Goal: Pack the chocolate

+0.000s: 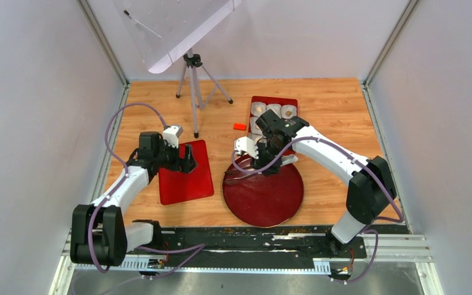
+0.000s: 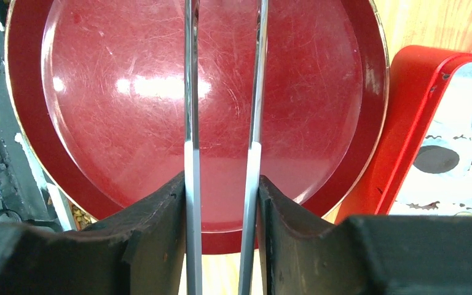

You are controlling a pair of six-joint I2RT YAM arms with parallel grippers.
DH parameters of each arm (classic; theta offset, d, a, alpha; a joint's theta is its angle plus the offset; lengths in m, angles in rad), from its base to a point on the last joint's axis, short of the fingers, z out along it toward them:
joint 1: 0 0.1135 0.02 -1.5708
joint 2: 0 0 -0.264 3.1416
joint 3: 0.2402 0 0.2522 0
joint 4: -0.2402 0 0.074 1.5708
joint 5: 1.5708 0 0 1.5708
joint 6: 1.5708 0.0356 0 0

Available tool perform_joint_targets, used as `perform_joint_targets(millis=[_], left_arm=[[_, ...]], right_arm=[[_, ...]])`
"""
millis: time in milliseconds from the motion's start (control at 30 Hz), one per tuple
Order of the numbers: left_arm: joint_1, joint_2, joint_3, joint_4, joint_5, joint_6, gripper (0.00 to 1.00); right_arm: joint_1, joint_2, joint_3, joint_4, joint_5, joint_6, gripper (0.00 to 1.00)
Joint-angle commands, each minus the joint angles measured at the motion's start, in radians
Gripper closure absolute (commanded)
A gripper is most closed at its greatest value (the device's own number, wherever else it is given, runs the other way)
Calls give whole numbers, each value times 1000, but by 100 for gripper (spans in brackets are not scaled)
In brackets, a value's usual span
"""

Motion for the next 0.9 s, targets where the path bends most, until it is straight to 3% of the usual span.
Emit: perform_joint_targets(millis=[0,200,500,867], left_arm=[[10,-17,-5,35,-1,-9,0],[12,-20,-8,40,-2,-11,0],[11,-22,-11,41,-2,-11,0],[12,-7,-6,44,7,-17,0]], right_arm=[[13,9,7,42,-29,23,61],[15,5,-8,44,-37,31,64],[7,-42,18,11,29,20,84],[-110,-189,38,-60,-23,22,93]])
